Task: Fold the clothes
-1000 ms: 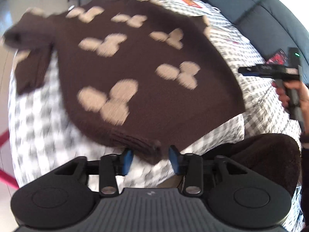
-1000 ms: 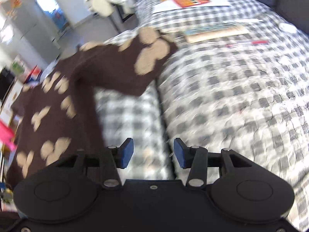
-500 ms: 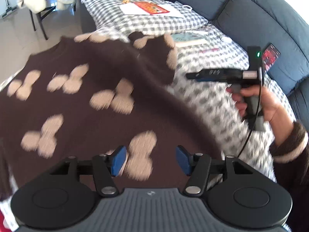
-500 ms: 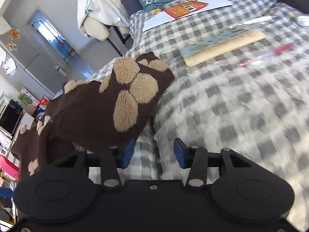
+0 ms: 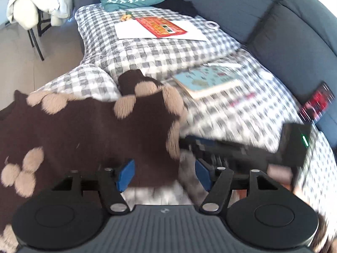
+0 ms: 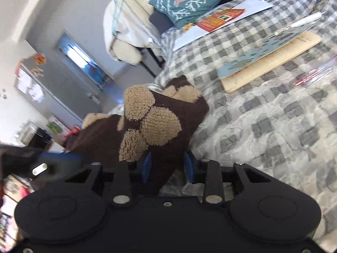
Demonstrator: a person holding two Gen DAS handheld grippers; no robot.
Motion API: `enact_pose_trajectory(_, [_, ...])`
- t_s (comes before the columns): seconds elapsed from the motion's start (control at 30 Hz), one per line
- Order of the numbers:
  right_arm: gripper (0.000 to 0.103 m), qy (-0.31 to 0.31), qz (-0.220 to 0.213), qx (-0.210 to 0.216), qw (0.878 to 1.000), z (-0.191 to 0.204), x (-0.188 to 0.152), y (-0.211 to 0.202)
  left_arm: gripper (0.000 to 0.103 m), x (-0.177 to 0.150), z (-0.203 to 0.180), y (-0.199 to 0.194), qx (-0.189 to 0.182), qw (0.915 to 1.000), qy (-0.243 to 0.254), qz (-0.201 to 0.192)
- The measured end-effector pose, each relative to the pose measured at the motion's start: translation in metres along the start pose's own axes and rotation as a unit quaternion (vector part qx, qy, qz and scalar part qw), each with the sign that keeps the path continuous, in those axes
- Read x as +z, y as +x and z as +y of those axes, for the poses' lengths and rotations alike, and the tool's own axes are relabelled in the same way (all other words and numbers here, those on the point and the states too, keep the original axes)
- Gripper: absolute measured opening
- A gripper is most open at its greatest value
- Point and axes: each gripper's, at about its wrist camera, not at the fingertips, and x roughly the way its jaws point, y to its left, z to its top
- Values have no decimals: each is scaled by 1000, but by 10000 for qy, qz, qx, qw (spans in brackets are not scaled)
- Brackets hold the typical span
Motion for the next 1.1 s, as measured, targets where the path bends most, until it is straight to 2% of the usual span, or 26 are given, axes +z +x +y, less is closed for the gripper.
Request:
enact_pose_trajectory(0.1, [28, 237, -21, 379, 9990, -5, -3, 4, 64, 16, -3, 19, 160, 9998, -91, -42])
enact_pose_trajectory(0.23, [28, 196, -82, 499, 9985, -2, -5, 6, 60, 27, -2, 40, 283, 9994, -170, -80])
enact_pose_trajectory(0.27, [28, 193, -79, 514, 9985, -1, -6, 6, 53, 28, 0, 46, 329, 9992, -202, -70])
enact_pose_trajectory(0.33, [30, 159, -77, 508, 9986, 0, -5, 7, 31, 28, 6, 51, 426, 9987, -253, -146])
enact_pose_trajectory(0.37, [35, 179, -84, 526, 9984, 0, -5, 5, 16, 27, 8, 52, 431, 9985, -278, -195])
enact_pose_trajectory(0.4, [38, 203, -92, 530, 9983, -1, -4, 5, 14, 24, 18, 48, 432, 9972, -456, -414])
enact_pose_trajectory(0.43, [41, 277, -115, 544, 9981, -2, -3, 4, 13, 21, 25, 43, 375, 9956, -635, -584])
enact_pose_trajectory(0.57, [46, 561, -132, 567, 9967, -5, 1, 7, 12, 10, 56, 21, 273, 9878, -1148, -1016])
enact_pose_trajectory(0.8, [62, 848, 52, 768, 9934, 10, 5, 33, 12, -20, 133, -31, 276, 9653, -2048, -1600])
enact_pose_trajectory(0.97, [69, 1712, 129, 1122, 9787, 12, 12, 81, 12, -43, 167, -34, 205, 9554, -2484, -1585])
enact_pose_trajectory(1.1, [72, 2030, -109, 1221, 9715, 13, 30, 109, 13, -55, 182, -33, 62, 9509, -2634, -1622])
